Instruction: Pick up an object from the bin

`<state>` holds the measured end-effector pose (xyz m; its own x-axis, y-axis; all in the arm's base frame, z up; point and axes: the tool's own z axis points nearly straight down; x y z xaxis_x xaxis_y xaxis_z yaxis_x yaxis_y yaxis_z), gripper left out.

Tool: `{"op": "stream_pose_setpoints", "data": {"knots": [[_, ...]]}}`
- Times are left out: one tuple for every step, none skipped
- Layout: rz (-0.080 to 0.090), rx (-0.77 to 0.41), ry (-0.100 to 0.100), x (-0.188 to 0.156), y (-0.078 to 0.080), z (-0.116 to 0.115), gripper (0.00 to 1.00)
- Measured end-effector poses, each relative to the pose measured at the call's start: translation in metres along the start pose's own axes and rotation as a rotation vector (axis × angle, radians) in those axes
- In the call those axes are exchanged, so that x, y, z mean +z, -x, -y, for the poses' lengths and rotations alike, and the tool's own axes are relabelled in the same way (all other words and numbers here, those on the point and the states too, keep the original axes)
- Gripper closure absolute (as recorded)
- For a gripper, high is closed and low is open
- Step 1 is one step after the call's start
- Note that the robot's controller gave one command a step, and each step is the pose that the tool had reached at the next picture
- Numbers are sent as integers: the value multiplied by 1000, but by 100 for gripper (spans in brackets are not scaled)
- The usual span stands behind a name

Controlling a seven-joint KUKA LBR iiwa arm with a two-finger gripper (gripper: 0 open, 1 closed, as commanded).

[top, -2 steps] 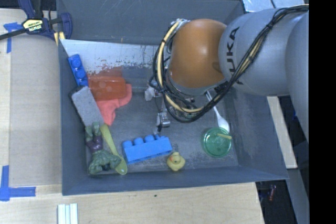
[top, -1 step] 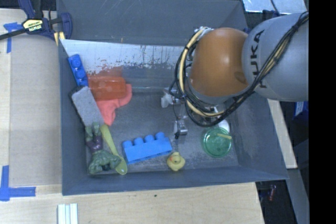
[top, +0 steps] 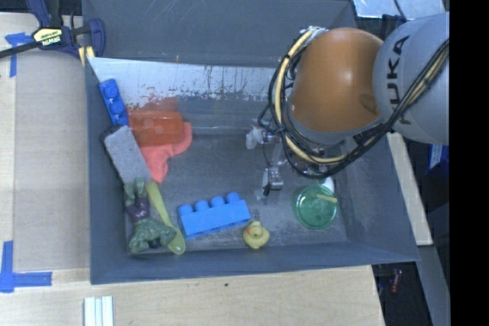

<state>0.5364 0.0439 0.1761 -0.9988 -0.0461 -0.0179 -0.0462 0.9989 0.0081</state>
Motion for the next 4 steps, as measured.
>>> {"op": "stream_pose_setpoints", "data": {"knots": [[-4, -78, 0, -2, -11, -3, 0], [-4, -326, 0, 25, -4, 18, 0], [-2, -114, 0, 25, -31, -57, 0], [0, -108, 1, 27, -35, -87, 0]]}}
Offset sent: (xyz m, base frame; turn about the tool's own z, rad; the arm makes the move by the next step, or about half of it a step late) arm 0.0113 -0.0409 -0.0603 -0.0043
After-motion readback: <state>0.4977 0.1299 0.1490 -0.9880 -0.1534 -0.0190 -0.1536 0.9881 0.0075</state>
